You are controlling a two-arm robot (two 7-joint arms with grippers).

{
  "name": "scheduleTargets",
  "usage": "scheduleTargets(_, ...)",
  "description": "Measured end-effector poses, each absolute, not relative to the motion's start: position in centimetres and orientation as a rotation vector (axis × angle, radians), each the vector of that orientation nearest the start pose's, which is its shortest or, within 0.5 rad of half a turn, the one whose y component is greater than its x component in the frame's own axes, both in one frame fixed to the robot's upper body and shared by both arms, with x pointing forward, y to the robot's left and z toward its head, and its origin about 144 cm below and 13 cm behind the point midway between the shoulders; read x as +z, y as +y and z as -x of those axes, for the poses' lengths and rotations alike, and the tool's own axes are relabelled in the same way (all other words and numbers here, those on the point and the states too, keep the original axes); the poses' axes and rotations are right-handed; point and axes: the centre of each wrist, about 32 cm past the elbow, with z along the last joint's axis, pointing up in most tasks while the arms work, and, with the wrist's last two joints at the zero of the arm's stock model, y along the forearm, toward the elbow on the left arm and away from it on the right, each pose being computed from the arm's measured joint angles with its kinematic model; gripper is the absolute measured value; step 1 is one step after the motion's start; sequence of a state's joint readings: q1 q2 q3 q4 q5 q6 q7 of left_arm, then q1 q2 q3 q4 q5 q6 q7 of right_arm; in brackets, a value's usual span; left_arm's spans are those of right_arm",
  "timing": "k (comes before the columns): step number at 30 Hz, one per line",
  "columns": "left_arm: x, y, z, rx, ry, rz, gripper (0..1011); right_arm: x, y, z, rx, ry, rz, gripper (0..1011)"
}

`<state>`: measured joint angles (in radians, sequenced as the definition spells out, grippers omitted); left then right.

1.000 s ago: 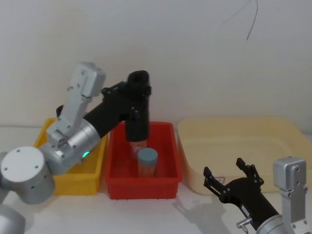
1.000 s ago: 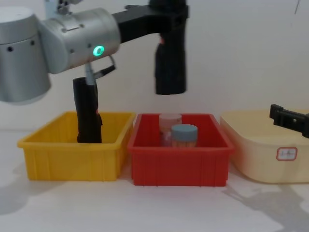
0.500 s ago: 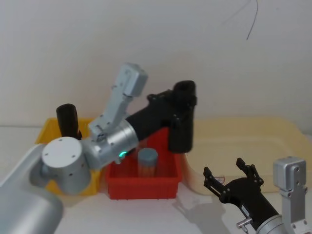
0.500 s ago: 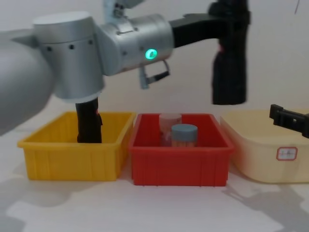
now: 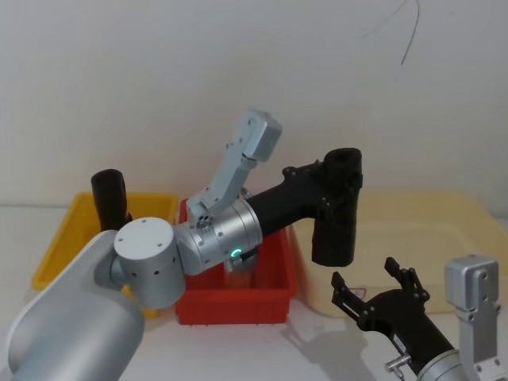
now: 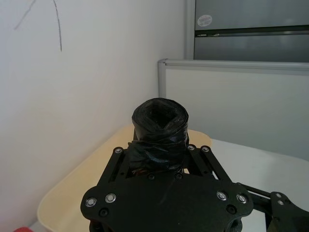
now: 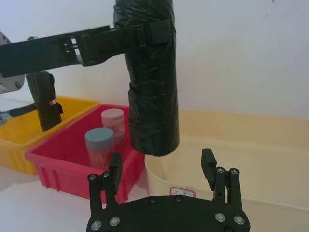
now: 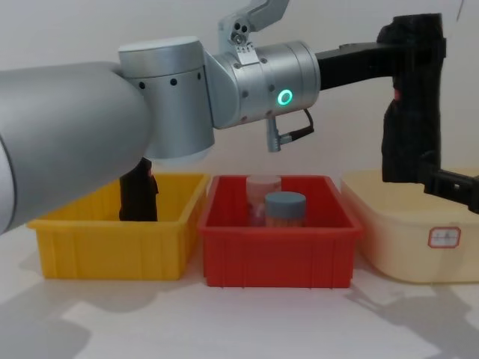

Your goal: Pick up the garbage bag with the one hand and transfer it to the other hand.

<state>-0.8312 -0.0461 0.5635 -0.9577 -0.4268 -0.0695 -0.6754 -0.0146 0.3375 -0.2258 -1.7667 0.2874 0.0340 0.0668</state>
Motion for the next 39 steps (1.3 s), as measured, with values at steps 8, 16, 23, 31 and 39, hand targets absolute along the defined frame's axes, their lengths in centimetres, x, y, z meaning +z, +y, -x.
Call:
scheduleTargets(8,128.7,5.9,-63.5,0.389,-0.113,0.167,371,118.9,-23.7,-44.3,-1.229,-0.075,-0.026,1000)
scheduleTargets(16,128.7,5.7,-63.6,0.373,-0.103,0.168,371,118.9,-23.7,-44.3,-1.230,-0.075,-0.026,1000)
scheduleTargets(23,128.7,5.6,-63.7,0.366,-0.097,0.168,371,119.0,-23.7,-44.7,-1.223,-0.083,-0.021,1000)
scheduleTargets(31,128.7,5.6,-63.7,0.363,-0.093,0.167,371,119.4,-23.8,-45.7,-1.212,-0.101,-0.006,1000)
scheduleTargets(39,128.7,5.6,-63.7,0.361,-0.091,0.167,371,119.7,-24.0,-47.2,-1.206,-0.120,0.006,1000)
